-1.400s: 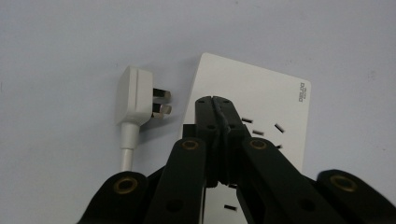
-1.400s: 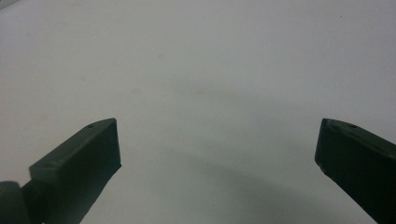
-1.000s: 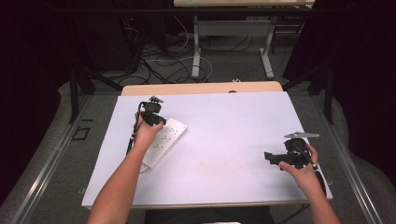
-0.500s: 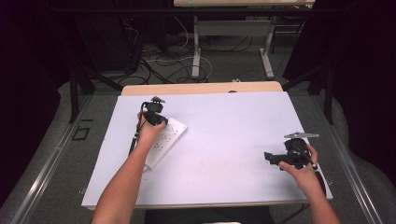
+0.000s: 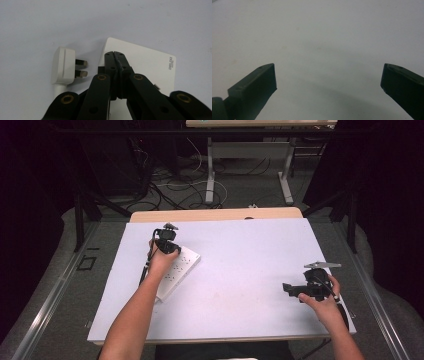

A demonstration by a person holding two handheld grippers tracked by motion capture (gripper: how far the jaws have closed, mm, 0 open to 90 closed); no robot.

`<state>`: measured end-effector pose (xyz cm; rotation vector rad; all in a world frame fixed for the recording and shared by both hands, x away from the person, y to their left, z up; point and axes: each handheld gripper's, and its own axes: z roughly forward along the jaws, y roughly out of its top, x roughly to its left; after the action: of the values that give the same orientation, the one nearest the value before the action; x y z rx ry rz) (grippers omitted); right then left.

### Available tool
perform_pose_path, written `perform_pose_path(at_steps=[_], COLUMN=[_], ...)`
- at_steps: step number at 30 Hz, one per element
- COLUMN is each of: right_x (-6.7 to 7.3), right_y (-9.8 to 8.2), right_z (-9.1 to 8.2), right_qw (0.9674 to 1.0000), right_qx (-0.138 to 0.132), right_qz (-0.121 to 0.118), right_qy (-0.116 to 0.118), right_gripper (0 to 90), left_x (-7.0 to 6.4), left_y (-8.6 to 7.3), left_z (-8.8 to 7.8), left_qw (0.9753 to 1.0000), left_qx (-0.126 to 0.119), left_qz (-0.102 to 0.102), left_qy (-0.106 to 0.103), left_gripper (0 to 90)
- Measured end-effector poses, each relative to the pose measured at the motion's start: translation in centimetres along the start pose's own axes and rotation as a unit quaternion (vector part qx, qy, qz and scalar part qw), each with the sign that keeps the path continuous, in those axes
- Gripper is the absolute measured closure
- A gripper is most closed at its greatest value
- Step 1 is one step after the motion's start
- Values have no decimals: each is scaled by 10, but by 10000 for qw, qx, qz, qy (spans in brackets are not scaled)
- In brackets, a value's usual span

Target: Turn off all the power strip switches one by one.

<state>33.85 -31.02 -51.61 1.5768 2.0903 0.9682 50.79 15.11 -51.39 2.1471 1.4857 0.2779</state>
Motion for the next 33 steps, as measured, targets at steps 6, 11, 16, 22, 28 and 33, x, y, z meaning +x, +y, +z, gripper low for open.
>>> perform_pose_path(at_steps=[6,11,16,22,28,33], right_x=[0,0,0,1,-1,-1], right_y=[0,0,0,0,0,0], right_z=[0,0,0,0,-2,-1], right_qw=[10000,10000,10000,10000,10000,10000], right_qx=[-11,-8,-4,-7,-28,-29], right_qz=[27,21,20,4,8,12], right_qy=[13,17,7,9,2,16], right_gripper=[0,0,0,0,0,0], left_x=[0,0,0,1,-5,-4], left_y=[0,0,0,1,2,2], left_z=[0,0,0,2,4,3], left_qw=[10000,10000,10000,10000,9997,9998], left_qx=[6,18,30,78,59,79], left_qz=[-10,-65,-65,-5,141,98], left_qy=[-1,-25,-23,-14,194,156], left_gripper=[900,900,900,900,900,900])
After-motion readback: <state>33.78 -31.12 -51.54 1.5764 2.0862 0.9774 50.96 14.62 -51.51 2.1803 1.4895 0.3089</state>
